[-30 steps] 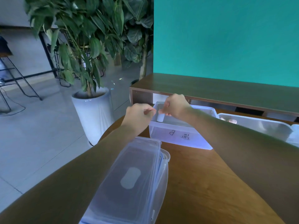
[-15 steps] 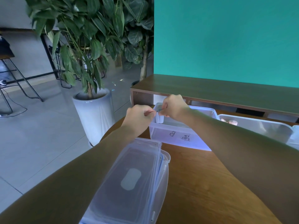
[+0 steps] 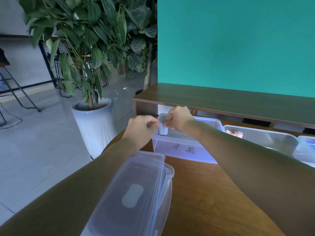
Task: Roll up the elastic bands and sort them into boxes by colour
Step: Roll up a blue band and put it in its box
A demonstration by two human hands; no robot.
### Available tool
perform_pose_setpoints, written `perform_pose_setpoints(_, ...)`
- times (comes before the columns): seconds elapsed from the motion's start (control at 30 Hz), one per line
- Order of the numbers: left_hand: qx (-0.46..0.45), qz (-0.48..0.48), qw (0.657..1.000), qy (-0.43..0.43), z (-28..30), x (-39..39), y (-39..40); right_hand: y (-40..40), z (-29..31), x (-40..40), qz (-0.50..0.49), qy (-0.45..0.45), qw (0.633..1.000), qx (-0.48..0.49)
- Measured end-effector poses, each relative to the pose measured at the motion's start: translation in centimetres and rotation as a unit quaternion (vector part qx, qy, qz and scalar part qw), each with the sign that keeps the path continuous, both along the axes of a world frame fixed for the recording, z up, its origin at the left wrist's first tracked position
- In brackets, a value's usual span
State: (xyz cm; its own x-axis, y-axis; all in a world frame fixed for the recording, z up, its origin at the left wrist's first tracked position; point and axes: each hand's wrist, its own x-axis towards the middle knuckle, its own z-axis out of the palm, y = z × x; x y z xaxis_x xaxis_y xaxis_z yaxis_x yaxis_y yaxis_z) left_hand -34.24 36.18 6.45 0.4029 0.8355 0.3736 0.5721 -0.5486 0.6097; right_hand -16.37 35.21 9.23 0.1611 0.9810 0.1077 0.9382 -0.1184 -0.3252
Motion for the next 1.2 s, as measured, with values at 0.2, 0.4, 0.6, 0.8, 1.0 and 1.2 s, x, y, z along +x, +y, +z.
perform_pose_setpoints(0.2,0.004,0.02,1.0,0.008,0.9,-0.1,-0.8,-1.9,0.6,1.3,-0.016,0.082,0.996,0.026)
perform_pose_setpoints(0.4,-0.018,0.028,0.999,-0.01,1.8,-0.6,-2.6,-6.4,2.8,1.8,-0.045,0.1,0.993,0.048)
perform_pose_setpoints(0.6,0.008,0.021,0.999,-0.039,4.2,0.2,-6.6,-14.0,4.6,3.5,-0.047,0.187,0.975,0.109)
perform_pose_setpoints(0.8,0.028,-0.022,0.998,-0.047,5.2,4.2,-14.6,-24.8,4.6,6.3,-0.088,0.282,0.942,0.158)
perform_pose_setpoints(1.0,0.029,-0.075,0.996,-0.04,3.6,10.0,-23.7,-36.6,2.0,10.0,-0.157,0.298,0.926,0.173)
perform_pose_setpoints(1.2,-0.007,-0.175,0.983,-0.064,0.8,16.7,-32.6,-48.3,-2.7,13.7,-0.228,0.299,0.903,0.209)
